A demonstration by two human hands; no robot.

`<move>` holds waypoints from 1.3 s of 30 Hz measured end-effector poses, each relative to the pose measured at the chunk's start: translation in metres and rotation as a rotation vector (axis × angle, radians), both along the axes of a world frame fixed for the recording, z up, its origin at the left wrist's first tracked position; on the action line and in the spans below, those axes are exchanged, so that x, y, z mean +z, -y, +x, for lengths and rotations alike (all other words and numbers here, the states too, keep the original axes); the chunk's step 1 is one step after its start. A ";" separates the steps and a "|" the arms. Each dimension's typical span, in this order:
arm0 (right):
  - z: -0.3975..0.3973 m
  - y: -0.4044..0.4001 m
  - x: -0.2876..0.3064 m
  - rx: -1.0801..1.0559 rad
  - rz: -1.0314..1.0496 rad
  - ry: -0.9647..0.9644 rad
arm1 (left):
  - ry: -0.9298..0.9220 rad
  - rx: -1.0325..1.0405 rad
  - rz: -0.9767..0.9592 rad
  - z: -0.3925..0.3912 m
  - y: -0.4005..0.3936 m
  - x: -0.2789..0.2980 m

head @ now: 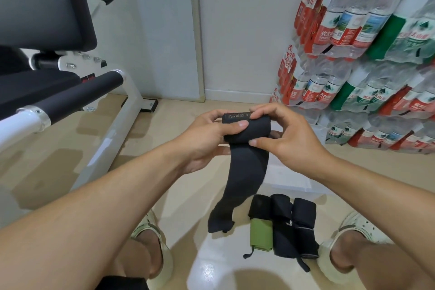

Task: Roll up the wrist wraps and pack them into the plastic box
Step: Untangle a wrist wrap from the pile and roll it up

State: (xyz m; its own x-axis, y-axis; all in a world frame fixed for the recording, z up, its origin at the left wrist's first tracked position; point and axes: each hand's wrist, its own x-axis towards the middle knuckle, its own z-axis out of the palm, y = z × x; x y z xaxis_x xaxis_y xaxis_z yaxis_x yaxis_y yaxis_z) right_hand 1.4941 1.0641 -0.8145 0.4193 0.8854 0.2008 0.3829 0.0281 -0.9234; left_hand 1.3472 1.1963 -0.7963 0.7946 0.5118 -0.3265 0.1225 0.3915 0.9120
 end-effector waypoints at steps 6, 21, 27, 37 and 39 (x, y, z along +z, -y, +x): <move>0.010 -0.003 -0.001 0.089 -0.160 -0.416 | 0.072 0.010 0.146 -0.004 -0.005 0.001; 0.011 -0.003 0.002 0.077 -0.137 -0.361 | 0.041 -0.039 0.264 -0.007 -0.002 -0.003; 0.007 -0.002 0.003 0.029 -0.014 -0.197 | -0.067 -0.208 0.043 -0.011 -0.003 -0.004; 0.005 -0.002 -0.002 0.035 -0.007 -0.118 | 0.010 -0.013 0.004 -0.004 -0.003 0.000; 0.005 -0.004 0.001 0.005 -0.036 -0.249 | 0.042 0.017 0.046 -0.004 -0.003 0.000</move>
State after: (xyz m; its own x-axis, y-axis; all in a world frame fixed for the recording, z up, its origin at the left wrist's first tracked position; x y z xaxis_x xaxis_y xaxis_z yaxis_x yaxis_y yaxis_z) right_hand 1.4994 1.0679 -0.8138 0.4471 0.8924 0.0602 0.1430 -0.0049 -0.9897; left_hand 1.3435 1.1995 -0.7962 0.7983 0.5387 -0.2692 0.0780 0.3508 0.9332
